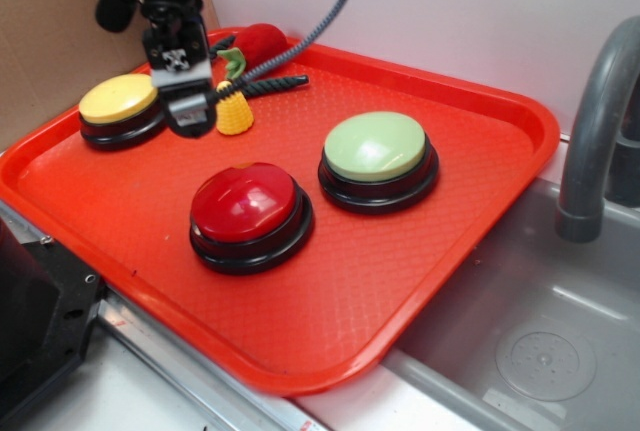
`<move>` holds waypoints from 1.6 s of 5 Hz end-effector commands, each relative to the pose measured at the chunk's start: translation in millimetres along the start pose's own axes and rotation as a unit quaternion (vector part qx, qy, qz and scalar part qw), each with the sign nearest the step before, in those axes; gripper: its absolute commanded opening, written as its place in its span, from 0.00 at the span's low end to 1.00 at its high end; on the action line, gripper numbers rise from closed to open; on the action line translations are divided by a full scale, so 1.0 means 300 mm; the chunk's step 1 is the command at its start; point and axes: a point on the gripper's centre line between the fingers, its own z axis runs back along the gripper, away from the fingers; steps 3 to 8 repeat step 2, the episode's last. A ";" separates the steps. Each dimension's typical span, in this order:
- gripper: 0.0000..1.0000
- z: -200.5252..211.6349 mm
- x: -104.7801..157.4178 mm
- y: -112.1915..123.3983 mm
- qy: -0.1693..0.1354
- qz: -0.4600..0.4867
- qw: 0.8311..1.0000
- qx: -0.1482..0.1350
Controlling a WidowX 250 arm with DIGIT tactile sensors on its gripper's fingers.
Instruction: Push the red button.
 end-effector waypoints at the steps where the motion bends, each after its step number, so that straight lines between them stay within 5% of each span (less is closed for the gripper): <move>1: 1.00 0.101 -0.015 -0.034 -0.028 0.023 0.999 0.010; 8: 1.00 0.121 -0.023 -0.040 -0.029 0.026 0.999 0.017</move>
